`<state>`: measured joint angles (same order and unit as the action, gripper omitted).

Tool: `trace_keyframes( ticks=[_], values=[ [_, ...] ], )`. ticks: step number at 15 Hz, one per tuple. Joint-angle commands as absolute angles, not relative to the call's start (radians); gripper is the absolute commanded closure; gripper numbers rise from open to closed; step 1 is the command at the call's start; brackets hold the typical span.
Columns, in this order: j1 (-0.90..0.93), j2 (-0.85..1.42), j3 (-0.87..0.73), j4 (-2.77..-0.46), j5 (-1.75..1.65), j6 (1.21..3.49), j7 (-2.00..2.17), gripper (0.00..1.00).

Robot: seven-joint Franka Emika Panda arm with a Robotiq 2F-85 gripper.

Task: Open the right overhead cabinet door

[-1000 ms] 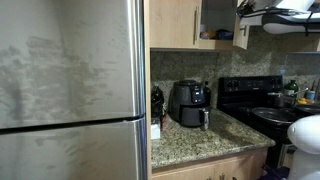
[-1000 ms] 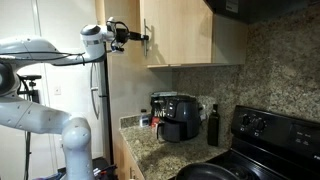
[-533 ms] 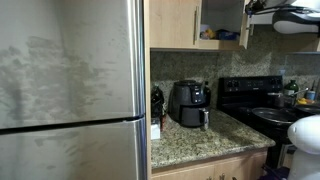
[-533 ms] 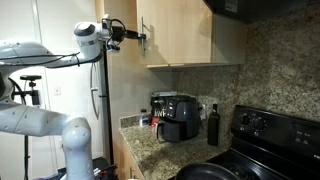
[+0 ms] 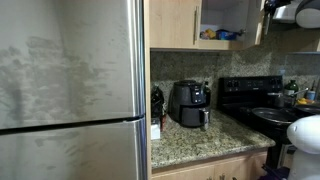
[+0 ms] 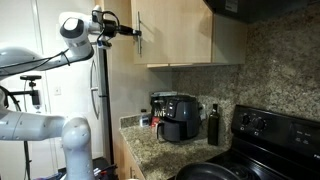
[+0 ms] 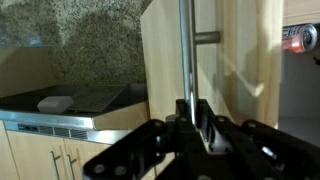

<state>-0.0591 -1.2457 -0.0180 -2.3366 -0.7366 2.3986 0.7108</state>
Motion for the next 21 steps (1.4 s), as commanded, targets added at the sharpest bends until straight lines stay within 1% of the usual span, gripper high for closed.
trace_keyframes(
  ticks=[1,2,5,11,15,16,17,20,21],
  values=[
    [-0.22,-1.283,-0.062,-2.359,-0.658,2.413,0.669,0.96],
    [-0.256,-1.239,-0.055,-2.357,-0.637,2.462,0.663,0.96],
    [-0.32,-1.239,-0.079,-2.376,-0.566,2.519,0.563,0.96],
    [-0.393,-1.292,-0.084,-2.39,-0.378,2.523,0.367,0.96],
    [-0.411,-1.29,-0.092,-2.392,-0.319,2.527,0.294,0.96],
    [-0.418,-1.275,-0.072,-2.383,-0.298,2.533,0.309,0.96],
    [-0.307,-1.291,-0.048,-2.386,-0.256,2.538,0.256,0.85],
    [-0.316,-1.291,-0.043,-2.386,-0.248,2.539,0.255,0.85],
    [-0.317,-1.291,-0.043,-2.386,-0.248,2.539,0.255,0.96]
  ],
)
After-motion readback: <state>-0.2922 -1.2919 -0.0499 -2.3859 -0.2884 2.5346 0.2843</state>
